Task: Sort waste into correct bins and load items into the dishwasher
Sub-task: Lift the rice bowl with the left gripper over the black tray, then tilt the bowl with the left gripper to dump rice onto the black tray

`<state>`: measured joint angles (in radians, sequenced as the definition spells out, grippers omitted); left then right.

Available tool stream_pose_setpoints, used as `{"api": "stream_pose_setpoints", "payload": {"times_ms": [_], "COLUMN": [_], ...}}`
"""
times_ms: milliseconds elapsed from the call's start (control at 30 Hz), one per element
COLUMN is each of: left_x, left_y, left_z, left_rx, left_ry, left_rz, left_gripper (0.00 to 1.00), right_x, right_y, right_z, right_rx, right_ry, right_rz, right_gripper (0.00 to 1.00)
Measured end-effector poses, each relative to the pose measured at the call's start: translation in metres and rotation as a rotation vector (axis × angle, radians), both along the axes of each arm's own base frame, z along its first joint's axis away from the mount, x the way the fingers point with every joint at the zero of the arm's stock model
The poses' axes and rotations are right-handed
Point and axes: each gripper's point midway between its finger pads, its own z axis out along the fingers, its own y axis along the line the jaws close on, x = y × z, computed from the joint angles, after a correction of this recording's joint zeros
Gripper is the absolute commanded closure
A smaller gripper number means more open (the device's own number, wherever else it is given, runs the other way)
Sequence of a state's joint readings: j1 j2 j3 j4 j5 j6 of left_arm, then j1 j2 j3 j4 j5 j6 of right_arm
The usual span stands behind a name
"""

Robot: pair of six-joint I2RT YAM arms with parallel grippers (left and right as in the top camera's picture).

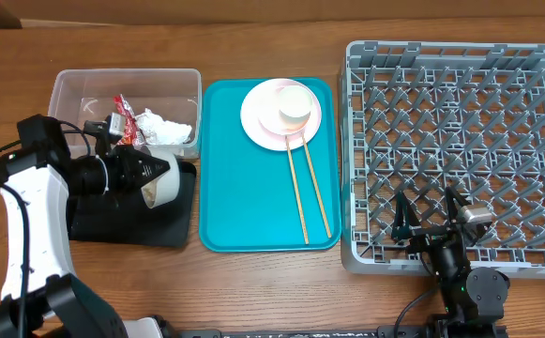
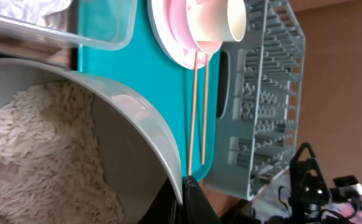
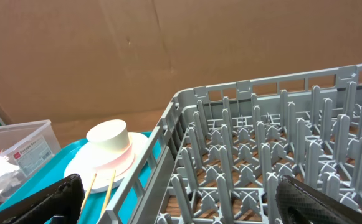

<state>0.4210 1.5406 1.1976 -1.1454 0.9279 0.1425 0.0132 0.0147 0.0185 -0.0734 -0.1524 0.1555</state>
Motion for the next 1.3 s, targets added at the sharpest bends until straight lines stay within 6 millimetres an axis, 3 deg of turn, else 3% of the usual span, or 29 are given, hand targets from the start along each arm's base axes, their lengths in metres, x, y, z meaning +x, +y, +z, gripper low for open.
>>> {"api": "stream_pose_setpoints", "payload": {"times_ms": [167, 500, 933, 1300], "left_x": [0.005, 0.013, 0.018, 0.014], "left_y": [0.005, 0.04, 0.039, 0.044], "left_z": [-0.003, -0.018, -0.042, -0.035], "left_rx": [-0.061, -0.221, -0.452, -0.465], "left_ry": [-0.02, -0.01, 0.025, -0.052], "left_rz": [0.0, 0.105, 0.121, 0.113], "left_gripper": [0.96, 0.96, 0.96, 0.96], "right_x": [0.0, 0.0, 0.0, 0.0], "right_y": [0.0, 0.0, 0.0, 0.0], "right_z": [0.0, 0.0, 0.0, 0.0], "right_rx": [0.0, 0.0, 0.0, 0.0], "right_ry": [0.0, 0.0, 0.0, 0.001], "right_rz": [0.0, 0.0, 0.0, 0.0], "right_gripper": [0.0, 0.0, 0.0, 0.0]}}
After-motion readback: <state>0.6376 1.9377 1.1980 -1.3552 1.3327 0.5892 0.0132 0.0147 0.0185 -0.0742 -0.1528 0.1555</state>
